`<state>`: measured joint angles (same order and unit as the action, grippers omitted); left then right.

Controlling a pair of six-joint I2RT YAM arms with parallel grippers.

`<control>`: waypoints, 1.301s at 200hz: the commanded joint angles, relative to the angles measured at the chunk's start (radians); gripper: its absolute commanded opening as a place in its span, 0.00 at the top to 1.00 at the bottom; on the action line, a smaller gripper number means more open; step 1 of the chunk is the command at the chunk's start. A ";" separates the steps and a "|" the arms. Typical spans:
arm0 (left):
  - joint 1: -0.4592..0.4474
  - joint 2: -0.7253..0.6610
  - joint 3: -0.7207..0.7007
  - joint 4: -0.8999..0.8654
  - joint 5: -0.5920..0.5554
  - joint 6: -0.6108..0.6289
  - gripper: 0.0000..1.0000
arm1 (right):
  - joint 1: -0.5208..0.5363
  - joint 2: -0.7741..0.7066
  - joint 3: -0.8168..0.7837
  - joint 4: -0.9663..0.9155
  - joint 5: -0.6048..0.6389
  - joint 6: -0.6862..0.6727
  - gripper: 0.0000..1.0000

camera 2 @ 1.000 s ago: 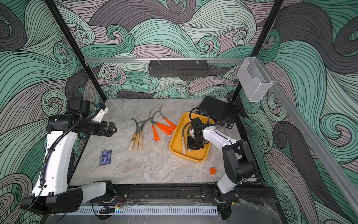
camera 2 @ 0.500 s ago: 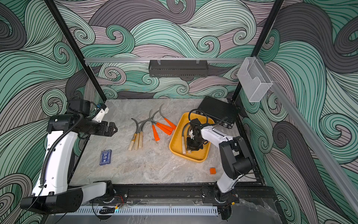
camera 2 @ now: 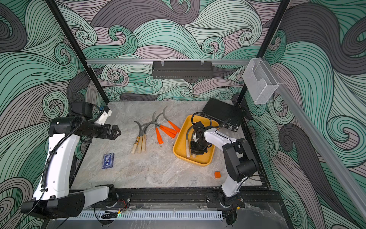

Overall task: Put small sickles into storage boxes
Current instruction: Place the sickle in the storage box, then pick up the sickle at the center of the board.

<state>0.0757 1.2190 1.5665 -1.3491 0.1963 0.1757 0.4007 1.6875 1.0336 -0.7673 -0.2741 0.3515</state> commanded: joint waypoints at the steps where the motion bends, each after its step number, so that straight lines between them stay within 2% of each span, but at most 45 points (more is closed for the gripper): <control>1: 0.001 -0.010 0.000 -0.005 0.022 0.000 0.01 | 0.010 0.015 0.027 -0.039 0.033 0.000 0.63; 39: 0.001 0.004 -0.003 -0.019 0.013 -0.014 0.01 | 0.011 -0.002 0.051 -0.087 0.073 -0.005 0.61; 112: 0.001 0.033 -0.028 -0.023 -0.025 -0.011 0.02 | 0.010 -0.119 0.109 -0.166 0.114 -0.008 0.63; 185: 0.003 0.025 -0.113 0.005 -0.082 0.011 0.03 | 0.012 -0.220 0.171 -0.238 0.072 -0.003 0.67; 260: 0.003 0.007 -0.164 -0.005 -0.055 0.076 0.04 | 0.035 -0.285 0.240 -0.299 0.023 0.019 0.70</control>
<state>0.0761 1.2522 1.4101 -1.3388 0.1349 0.2035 0.4175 1.4315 1.2266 -1.0176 -0.2226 0.3565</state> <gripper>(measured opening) 0.966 0.300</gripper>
